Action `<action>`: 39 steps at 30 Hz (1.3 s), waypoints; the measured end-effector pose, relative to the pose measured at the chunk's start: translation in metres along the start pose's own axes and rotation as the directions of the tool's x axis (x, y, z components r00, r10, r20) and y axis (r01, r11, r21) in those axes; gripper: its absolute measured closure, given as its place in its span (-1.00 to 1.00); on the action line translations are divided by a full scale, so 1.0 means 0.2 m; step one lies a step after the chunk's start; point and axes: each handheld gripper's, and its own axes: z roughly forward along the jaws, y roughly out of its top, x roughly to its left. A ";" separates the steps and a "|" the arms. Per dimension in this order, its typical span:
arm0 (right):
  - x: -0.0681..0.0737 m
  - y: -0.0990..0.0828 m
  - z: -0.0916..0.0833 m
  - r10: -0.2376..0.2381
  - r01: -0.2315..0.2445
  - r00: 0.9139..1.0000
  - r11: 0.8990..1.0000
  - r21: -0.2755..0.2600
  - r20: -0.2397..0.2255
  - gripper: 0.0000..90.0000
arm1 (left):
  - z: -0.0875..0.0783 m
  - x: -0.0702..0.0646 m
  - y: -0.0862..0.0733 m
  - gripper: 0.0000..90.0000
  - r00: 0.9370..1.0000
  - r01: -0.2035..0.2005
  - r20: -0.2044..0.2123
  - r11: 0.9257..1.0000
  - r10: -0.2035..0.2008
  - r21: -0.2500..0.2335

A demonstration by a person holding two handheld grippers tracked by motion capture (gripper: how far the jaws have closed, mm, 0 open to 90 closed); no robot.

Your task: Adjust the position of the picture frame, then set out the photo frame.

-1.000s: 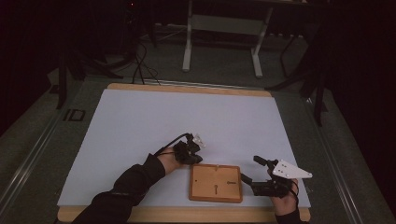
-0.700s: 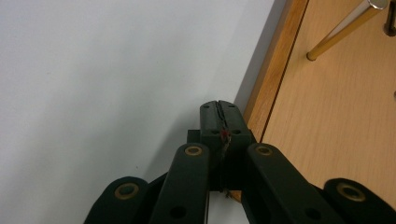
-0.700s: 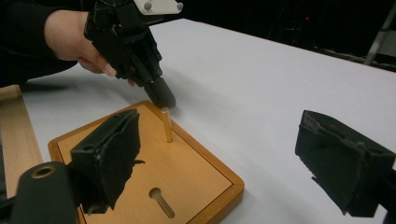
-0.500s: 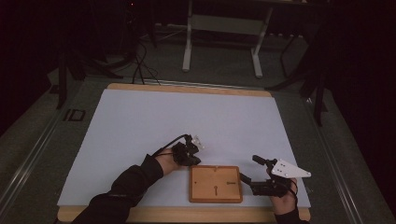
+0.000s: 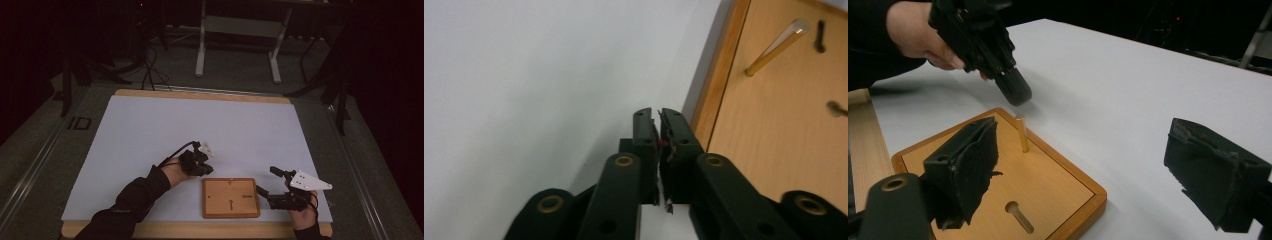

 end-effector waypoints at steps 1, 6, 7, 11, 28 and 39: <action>0.00 0.00 0.00 0.000 0.000 1.000 1.000 -0.001 0.000 -0.70 | -0.01 0.00 0.00 0.87 1.000 -0.001 0.002 1.000 0.001 -0.008; 0.00 0.00 0.00 -0.003 0.003 1.000 1.000 0.002 -0.001 -0.69 | -0.08 -0.04 0.01 0.54 0.999 0.013 0.034 0.996 -0.010 -0.093; 0.00 0.00 0.00 0.000 0.000 1.000 1.000 0.003 -0.001 -0.69 | -0.09 -0.05 0.01 0.45 0.999 0.012 0.040 0.994 -0.008 -0.109; 0.00 0.00 0.00 -0.002 0.002 1.000 1.000 0.003 -0.002 -0.69 | -0.10 -0.10 0.03 0.24 0.999 -0.007 0.051 0.988 0.015 -0.152; 0.00 0.00 0.00 -0.004 0.004 1.000 1.000 0.002 -0.002 -0.70 | 0.03 -0.21 0.09 0.28 0.993 -0.042 0.098 0.981 0.061 -0.190; 0.00 0.00 0.00 -0.004 0.004 1.000 1.000 0.002 -0.004 -0.70 | 0.11 -0.24 0.13 0.75 0.990 -0.093 0.091 0.984 0.107 -0.152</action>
